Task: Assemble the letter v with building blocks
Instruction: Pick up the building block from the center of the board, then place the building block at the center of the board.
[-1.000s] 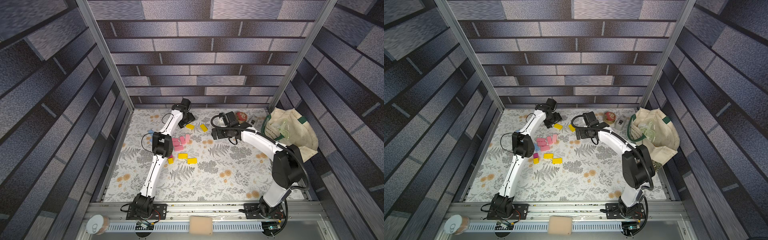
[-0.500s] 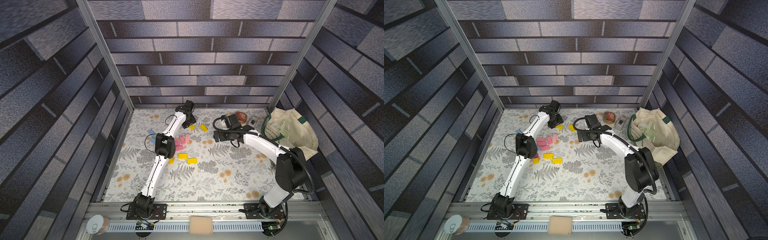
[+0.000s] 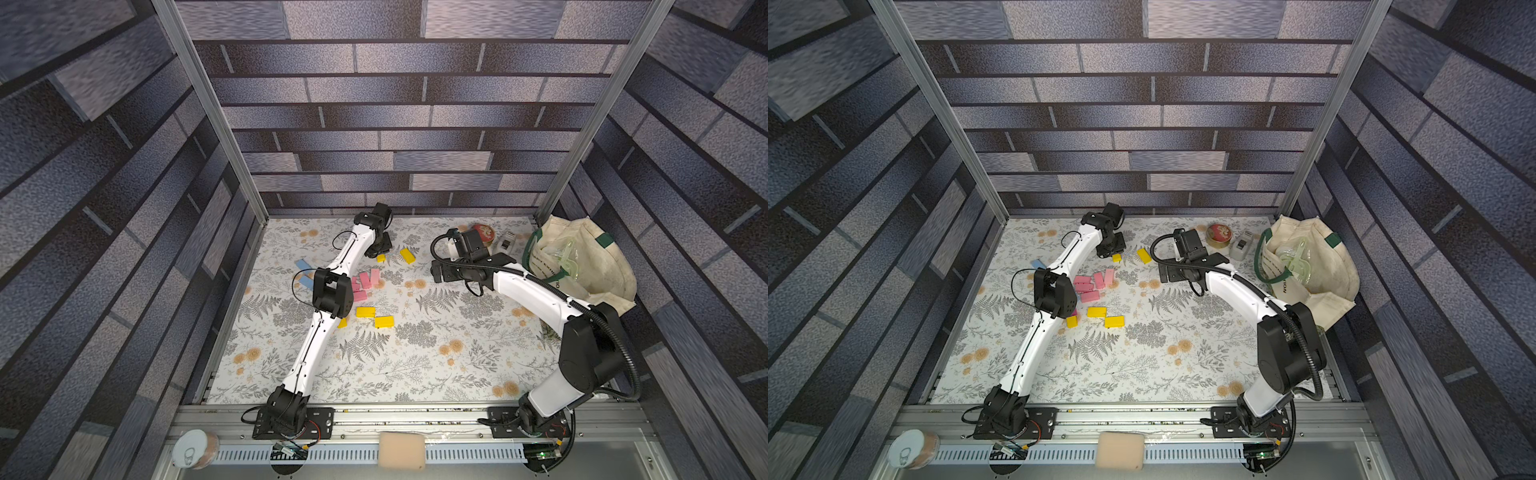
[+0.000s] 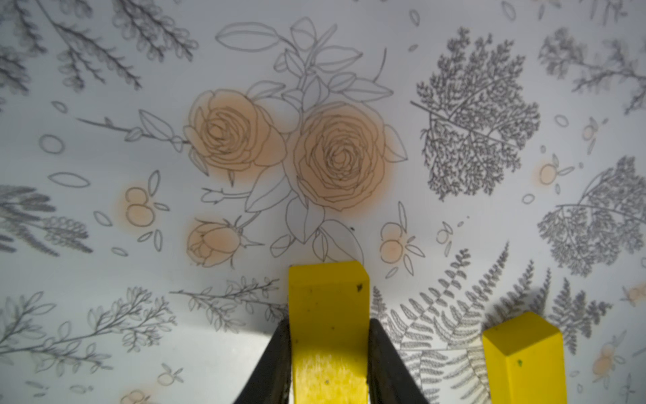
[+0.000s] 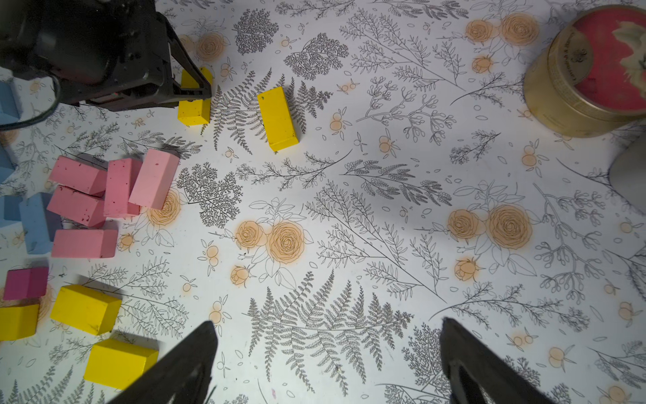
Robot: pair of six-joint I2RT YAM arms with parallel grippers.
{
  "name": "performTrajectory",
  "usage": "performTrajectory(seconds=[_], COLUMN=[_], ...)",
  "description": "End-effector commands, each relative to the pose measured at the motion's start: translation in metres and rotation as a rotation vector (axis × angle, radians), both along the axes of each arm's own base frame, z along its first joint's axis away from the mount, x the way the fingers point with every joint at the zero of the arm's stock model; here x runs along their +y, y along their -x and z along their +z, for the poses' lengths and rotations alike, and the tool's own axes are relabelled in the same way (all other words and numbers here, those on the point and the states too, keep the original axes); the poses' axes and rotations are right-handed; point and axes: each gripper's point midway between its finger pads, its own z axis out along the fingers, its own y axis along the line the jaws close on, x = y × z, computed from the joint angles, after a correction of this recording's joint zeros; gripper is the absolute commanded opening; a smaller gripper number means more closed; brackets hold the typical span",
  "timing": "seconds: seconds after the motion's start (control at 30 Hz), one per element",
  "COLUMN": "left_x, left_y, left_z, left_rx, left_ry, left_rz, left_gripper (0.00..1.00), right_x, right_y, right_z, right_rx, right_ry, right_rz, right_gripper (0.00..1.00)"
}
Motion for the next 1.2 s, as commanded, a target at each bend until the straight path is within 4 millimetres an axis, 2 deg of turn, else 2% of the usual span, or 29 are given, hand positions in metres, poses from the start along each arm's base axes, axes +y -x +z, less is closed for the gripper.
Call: performTrajectory(seconds=[0.0,0.13,0.3,0.4,0.47,0.67,0.87,1.0,1.03,1.07,1.17], left_x=[-0.004,-0.026,-0.059,-0.077,-0.085,-0.107,-0.123,-0.129,-0.130,-0.129,-0.124], left_y=[0.037,0.049,0.075,0.091,0.098,0.117,0.121,0.116,0.116,0.116,0.111], left_z=[0.014,0.057,0.077,0.070,0.059,0.027,0.002,-0.002,-0.002,-0.001,0.012], left_rx=[0.105,0.062,0.084,0.115,0.135,0.157,0.150,0.143,0.141,0.142,0.130], left_ry=[-0.026,0.028,0.180,0.283,0.324,0.288,0.247,0.220,0.210,0.203,0.197], left_rz=[-0.078,-0.111,-0.100,-0.042,0.005,0.072,0.102,0.090,0.083,0.082,0.080], left_gripper=[0.30,0.29,0.26,0.28,0.29,0.31,0.36,0.49,0.50,0.52,0.62], right_x=[-0.006,-0.009,-0.014,-0.023,-0.030,-0.041,-0.046,-0.048,-0.050,-0.050,-0.050], right_y=[-0.002,0.001,0.010,0.015,0.018,0.029,0.040,0.045,0.053,0.054,0.057], right_z=[0.015,0.021,0.031,0.032,0.032,0.031,0.023,0.017,0.002,0.000,-0.006], right_rx=[-0.040,-0.043,-0.052,-0.044,-0.034,-0.016,0.002,0.022,0.057,0.062,0.071], right_ry=[-0.008,-0.019,-0.027,-0.013,-0.033,-0.054,-0.040,-0.037,-0.031,-0.038,-0.049], right_rz=[-0.022,-0.034,-0.034,-0.047,-0.066,-0.088,-0.087,-0.097,-0.099,-0.101,-0.109], right_gripper=[1.00,1.00,1.00,1.00,1.00,1.00,1.00,1.00,1.00,1.00,1.00])
